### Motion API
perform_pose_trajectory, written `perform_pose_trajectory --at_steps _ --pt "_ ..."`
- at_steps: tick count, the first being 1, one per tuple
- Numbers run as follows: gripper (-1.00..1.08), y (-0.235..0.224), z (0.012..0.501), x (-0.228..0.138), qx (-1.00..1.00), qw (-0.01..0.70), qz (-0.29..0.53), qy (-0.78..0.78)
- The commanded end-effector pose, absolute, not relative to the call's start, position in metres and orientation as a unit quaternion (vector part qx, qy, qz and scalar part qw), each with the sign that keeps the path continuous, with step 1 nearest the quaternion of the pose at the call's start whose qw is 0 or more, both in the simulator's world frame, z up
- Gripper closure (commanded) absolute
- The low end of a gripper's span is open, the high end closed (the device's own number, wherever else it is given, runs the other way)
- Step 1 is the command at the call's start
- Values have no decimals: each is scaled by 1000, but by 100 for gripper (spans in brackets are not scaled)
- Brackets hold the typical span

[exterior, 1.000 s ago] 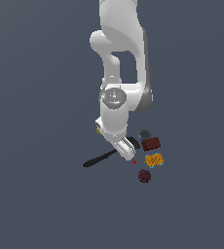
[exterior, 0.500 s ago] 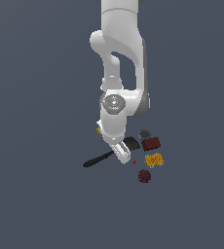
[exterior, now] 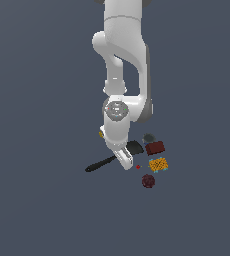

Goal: Pick up a designated object from a clutter of objects.

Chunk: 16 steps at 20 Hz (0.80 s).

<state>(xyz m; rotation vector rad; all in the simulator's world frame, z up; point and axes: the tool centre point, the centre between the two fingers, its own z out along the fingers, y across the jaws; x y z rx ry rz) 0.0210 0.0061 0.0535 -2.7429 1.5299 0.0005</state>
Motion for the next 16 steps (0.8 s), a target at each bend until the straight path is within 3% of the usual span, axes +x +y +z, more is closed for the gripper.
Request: perform_pose_trajectory --at_steps 1,10,11,16 --pt "-92 6 41 20 -873 0 1 488" --pt "-92 6 17 21 -872 0 0 489" --pt "108 6 17 21 -872 0 0 489" --pt "108 6 17 21 -872 0 0 489"
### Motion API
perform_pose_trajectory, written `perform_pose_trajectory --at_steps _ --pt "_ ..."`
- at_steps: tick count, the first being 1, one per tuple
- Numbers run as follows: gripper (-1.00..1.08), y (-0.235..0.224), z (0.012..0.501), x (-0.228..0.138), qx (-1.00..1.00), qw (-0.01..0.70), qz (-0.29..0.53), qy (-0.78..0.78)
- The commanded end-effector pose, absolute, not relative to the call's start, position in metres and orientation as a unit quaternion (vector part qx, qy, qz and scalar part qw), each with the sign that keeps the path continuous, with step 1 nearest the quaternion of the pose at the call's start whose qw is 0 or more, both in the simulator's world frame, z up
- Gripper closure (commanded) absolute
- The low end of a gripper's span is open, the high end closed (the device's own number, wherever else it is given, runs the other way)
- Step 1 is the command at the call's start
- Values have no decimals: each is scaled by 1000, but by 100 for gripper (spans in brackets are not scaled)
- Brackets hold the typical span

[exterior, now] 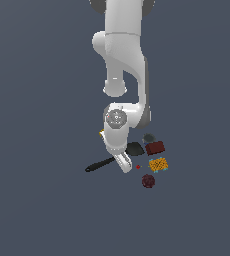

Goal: Pick up a designated object from a clutter of objects.

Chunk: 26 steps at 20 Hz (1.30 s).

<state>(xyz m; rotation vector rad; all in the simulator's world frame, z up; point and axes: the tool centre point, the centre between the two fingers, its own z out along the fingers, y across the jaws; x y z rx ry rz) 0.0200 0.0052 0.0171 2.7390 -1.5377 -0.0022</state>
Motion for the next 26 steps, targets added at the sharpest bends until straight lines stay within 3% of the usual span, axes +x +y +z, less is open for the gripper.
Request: perform_pose_trajectory --at_steps 1,14,26 --pt "108 6 17 21 872 0 0 -489" --pt "108 3 42 24 872 0 -1 -490" --pt "108 -8 147 41 871 1 0 -491"
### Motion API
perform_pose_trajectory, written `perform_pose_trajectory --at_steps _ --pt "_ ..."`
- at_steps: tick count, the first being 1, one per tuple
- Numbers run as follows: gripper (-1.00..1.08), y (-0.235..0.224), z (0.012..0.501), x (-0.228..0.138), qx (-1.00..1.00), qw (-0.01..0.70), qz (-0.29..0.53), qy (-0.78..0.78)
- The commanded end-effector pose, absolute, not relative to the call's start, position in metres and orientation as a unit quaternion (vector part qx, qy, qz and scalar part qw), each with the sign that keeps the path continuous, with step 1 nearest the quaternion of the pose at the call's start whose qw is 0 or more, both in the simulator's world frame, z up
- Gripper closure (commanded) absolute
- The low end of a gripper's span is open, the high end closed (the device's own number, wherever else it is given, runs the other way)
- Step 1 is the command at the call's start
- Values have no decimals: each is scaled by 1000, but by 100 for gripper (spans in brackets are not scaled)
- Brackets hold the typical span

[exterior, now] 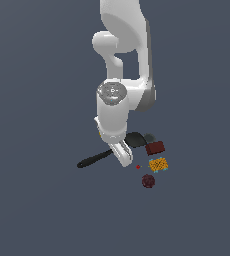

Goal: Pick up a designated object from a clutter of objects.

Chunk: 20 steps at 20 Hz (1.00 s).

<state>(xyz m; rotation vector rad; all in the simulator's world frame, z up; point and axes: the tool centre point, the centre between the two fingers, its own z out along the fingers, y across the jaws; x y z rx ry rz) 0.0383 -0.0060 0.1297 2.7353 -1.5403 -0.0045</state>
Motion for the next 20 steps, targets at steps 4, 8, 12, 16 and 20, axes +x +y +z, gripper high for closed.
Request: perform_pose_trajectory --at_steps 4,8,12,16,20 --pt "108 -12 192 49 871 2 0 -491" --pt "108 -16 235 57 871 2 0 -491" --pt "108 -20 277 65 871 2 0 -491" --pt "108 -22 316 73 872 1 0 -490" --pt "108 -25 348 80 872 1 0 -490"
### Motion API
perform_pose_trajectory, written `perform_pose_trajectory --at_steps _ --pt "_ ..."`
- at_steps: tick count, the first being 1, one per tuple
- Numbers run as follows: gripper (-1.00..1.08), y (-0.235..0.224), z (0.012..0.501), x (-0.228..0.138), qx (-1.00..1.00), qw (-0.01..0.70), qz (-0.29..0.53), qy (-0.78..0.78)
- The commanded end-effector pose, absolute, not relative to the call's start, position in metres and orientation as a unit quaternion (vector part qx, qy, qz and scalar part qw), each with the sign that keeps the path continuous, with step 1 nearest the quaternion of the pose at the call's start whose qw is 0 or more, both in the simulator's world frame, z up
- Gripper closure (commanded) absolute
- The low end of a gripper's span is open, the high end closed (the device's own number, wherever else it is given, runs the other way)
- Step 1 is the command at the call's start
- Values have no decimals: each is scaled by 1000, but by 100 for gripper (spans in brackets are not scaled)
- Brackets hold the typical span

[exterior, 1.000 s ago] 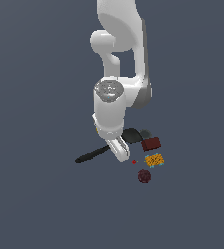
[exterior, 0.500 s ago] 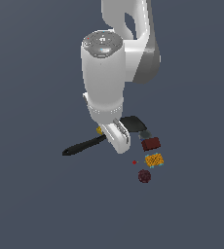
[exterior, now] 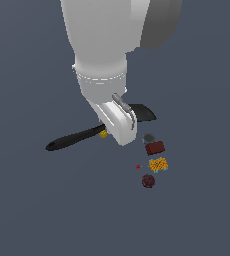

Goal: Pick up a designated object from a clutter of objects.

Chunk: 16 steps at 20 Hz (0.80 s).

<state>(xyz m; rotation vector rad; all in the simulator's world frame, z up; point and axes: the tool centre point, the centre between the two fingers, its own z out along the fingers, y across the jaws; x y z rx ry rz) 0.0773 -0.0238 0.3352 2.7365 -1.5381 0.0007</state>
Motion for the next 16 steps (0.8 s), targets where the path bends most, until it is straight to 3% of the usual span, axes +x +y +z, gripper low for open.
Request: perform_pose_trajectory --at_steps 1,16 --pt "108 -25 354 81 872 1 0 -489" --pt "108 -27 395 93 873 0 0 -488"
